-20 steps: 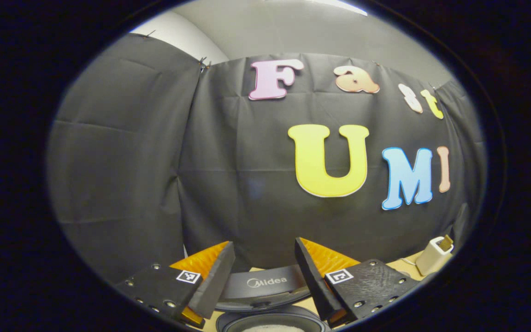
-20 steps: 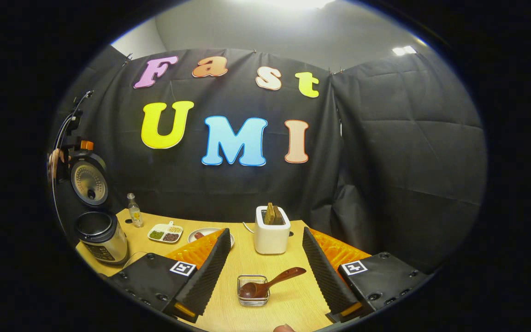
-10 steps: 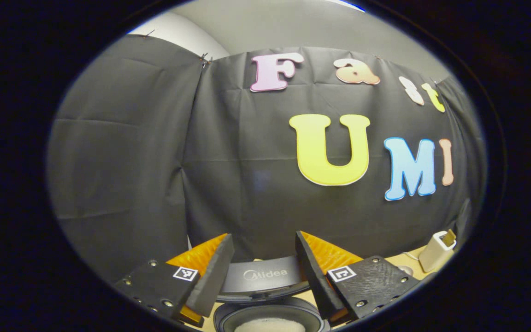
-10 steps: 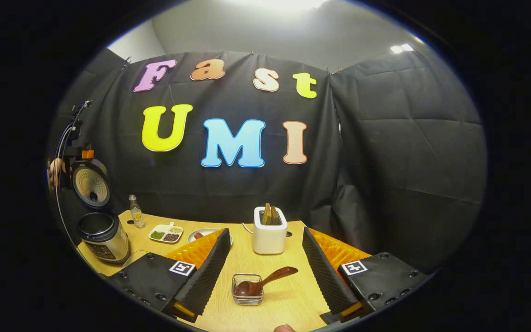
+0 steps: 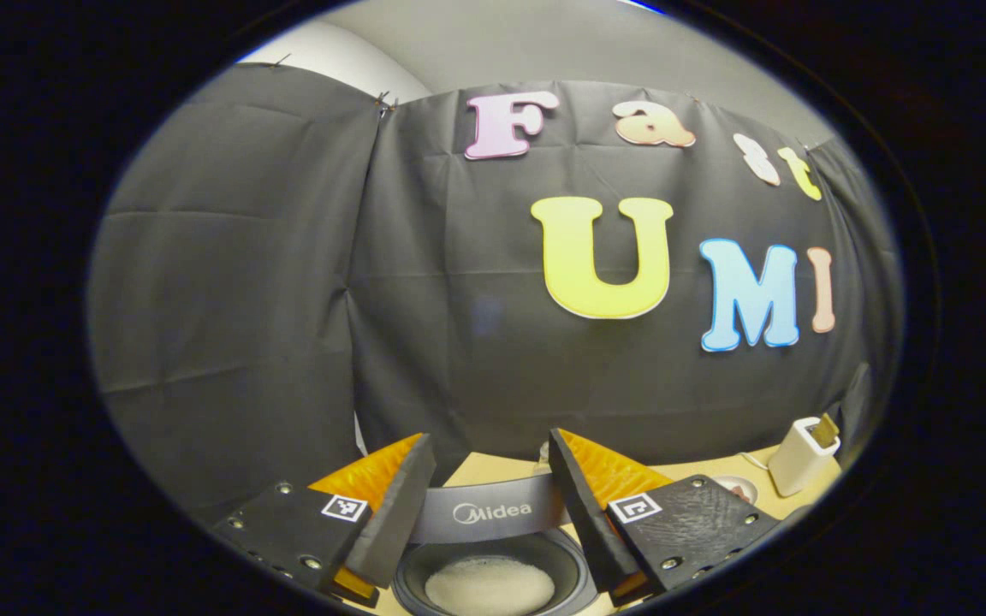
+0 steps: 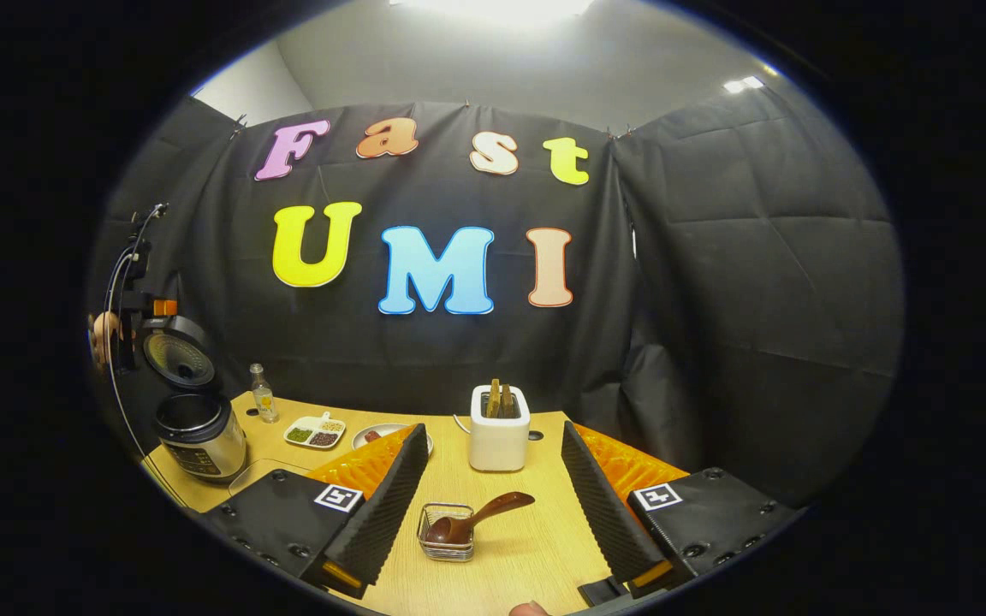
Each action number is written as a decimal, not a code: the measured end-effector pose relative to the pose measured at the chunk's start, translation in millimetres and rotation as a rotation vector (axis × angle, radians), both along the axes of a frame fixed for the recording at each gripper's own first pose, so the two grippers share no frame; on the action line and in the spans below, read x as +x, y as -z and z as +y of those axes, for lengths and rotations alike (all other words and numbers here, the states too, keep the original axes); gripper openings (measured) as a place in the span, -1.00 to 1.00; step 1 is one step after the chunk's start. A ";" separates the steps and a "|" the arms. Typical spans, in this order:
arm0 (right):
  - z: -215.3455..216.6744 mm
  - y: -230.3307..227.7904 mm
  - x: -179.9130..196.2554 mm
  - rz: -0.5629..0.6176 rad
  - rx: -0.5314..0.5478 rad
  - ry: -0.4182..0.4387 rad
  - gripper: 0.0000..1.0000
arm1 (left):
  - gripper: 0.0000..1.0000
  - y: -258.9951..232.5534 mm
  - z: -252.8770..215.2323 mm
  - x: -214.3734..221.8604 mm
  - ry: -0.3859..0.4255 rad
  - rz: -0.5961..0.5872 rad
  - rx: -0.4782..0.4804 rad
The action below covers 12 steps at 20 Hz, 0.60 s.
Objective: Close the left gripper, press the button to open the rice cooker; take a wooden spoon from the chopstick holder with the right hand, scoop a spoonful of rice and pour it into the rice cooker, then put the wooden spoon back into the chopstick holder.
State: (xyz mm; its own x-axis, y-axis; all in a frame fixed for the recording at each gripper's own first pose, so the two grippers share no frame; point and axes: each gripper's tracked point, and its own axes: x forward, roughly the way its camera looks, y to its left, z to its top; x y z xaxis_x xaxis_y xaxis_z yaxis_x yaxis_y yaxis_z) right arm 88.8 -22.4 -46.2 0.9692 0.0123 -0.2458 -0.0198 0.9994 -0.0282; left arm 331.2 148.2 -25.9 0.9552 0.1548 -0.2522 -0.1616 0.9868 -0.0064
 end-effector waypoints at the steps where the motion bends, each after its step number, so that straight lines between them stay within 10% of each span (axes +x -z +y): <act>1: -2.4 -0.1 -1.8 -0.002 -0.001 -0.007 0.97 | 0.74 3.3 -3.4 -5.7 -0.002 0.008 0.000; 12: -26.3 2.9 -17.6 0.003 0.013 -0.031 0.97 | 0.67 48.8 -28.1 -67.8 -0.022 0.080 -0.017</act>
State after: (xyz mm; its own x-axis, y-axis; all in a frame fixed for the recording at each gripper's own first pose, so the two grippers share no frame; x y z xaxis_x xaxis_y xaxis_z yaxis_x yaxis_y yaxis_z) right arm 71.2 -48.7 -49.1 0.9676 0.0458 -0.2483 -0.0512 0.9986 -0.0152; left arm 263.3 120.1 -74.7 0.9285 0.1701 -0.3301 -0.1835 0.9830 -0.0094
